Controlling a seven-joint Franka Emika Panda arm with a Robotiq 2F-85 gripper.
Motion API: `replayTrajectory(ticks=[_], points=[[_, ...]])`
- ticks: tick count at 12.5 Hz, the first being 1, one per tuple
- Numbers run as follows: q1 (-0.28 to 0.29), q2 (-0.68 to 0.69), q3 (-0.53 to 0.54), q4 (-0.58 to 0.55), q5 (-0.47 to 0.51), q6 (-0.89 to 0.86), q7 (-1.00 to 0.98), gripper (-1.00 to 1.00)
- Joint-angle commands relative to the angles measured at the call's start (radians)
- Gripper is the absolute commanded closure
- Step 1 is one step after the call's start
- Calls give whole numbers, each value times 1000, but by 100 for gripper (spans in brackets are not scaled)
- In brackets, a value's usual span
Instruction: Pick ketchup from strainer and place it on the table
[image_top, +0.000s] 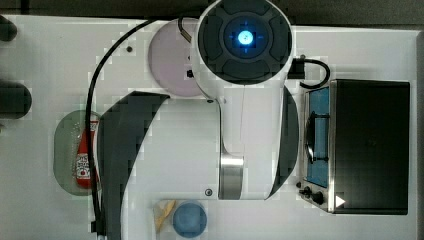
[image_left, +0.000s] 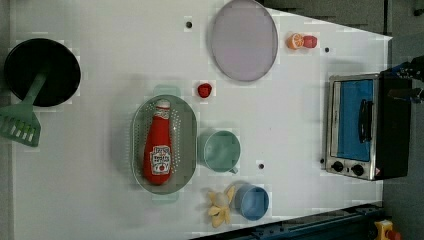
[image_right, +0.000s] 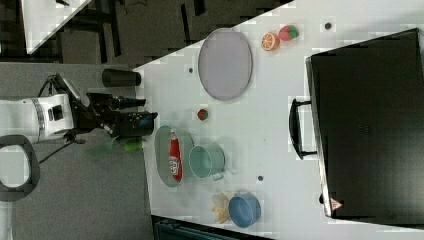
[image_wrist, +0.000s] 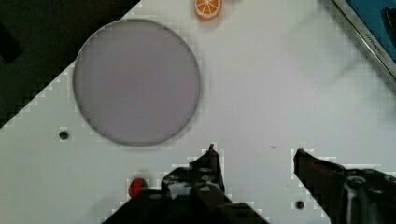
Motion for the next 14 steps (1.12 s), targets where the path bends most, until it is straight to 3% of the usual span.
replayTrajectory(ticks=[1, 3, 7, 14], points=[[-132, -266, 49, -290, 29, -18, -33, -59], [-128, -263, 61, -290, 31, -8, -33, -99], [-95, -224, 184, -290, 32, 56, -33, -100], [-81, -111, 549, -291, 29, 245, -32, -100]])
